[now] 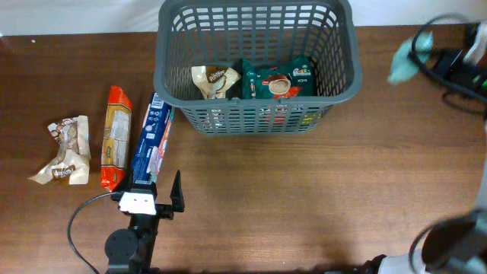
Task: Pack container
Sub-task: 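Carry the mint-green packet into the basket and release it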
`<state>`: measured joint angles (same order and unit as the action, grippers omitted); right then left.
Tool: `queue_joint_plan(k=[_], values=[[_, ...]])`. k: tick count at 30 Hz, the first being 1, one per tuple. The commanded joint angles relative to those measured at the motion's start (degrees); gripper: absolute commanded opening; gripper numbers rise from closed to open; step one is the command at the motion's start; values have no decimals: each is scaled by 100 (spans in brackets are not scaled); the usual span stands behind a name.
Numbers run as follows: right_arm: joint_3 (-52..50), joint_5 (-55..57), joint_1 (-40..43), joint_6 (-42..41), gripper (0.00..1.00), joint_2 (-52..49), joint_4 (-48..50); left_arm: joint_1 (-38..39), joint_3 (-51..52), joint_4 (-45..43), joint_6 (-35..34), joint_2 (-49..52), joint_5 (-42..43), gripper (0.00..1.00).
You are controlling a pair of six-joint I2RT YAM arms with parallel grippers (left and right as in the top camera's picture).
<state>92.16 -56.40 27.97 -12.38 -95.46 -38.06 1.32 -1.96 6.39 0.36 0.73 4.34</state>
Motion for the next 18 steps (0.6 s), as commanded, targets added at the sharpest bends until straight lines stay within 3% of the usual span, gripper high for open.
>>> queue_joint_plan(k=[1,8,13,18], values=[[1008,-684,-516,1073,4,763,22,2,42,-13,-15,-44,42,99],[1674,-330,-1950,2566,4,1228,17,2,42,-15,-15,-44,42,99],[1670,601,-3042,2592,4,951,-114,2,42,-13,-15,-44,42,99],[1670,2267,-4140,2597,4,197,44,2,42,-13,-15,-44,42,99]])
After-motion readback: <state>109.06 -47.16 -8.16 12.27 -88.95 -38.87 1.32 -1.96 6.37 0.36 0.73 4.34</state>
